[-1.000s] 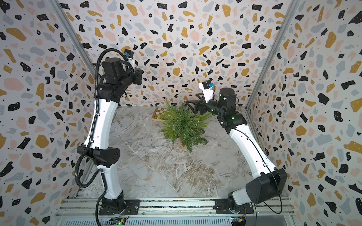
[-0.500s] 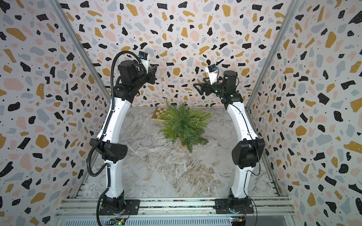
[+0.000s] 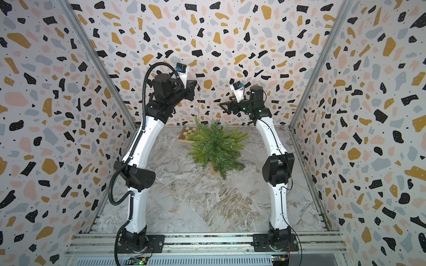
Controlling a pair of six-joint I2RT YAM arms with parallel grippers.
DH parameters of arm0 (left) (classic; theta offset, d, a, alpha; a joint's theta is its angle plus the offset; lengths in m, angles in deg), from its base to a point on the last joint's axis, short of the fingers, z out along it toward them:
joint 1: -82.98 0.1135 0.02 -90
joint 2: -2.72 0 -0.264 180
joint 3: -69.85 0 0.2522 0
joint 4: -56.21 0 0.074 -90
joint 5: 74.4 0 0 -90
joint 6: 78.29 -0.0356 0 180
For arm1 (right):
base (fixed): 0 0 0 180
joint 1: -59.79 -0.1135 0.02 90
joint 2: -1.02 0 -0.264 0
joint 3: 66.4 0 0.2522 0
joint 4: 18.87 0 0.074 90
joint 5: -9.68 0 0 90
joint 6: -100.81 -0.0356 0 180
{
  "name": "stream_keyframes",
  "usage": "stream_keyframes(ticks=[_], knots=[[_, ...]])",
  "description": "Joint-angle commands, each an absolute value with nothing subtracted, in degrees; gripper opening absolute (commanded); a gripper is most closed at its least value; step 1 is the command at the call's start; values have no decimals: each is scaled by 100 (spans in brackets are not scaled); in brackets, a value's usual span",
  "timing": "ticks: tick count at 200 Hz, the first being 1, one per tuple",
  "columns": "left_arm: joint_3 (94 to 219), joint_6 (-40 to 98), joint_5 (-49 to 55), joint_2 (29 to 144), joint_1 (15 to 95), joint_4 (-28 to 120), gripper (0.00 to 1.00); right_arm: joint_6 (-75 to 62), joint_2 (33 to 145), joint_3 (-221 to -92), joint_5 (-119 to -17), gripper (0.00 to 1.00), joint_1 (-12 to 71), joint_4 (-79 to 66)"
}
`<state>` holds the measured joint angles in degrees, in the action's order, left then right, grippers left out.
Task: Remove string lights from the small christmas tree
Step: Remove the light string from the Christmas tree.
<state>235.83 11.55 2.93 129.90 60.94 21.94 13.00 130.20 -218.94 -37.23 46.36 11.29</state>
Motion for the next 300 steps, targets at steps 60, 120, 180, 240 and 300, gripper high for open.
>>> stream_keyframes(ticks=[60, 120, 180, 240, 300], knots=[[23751, 1249, 266, 13105, 5853, 2534, 0, 1221, 12994, -21958, -2835, 86, 4411, 463], [23742, 1199, 235, 13132, 5750, 2488, 0, 1102, 13100, -21973, -2897, 84, 4257, 243], [23700, 1091, 177, 13143, 5579, 2360, 0, 917, 13174, -22088, -2890, 81, 4257, -12], [23575, 1061, 184, 13073, 5442, 2358, 0, 651, 13276, -22095, -3101, 70, 4257, -310], [23523, 1080, 214, 13086, 5424, 2305, 0, 561, 13329, -22113, -3024, 43, 4270, -458]])
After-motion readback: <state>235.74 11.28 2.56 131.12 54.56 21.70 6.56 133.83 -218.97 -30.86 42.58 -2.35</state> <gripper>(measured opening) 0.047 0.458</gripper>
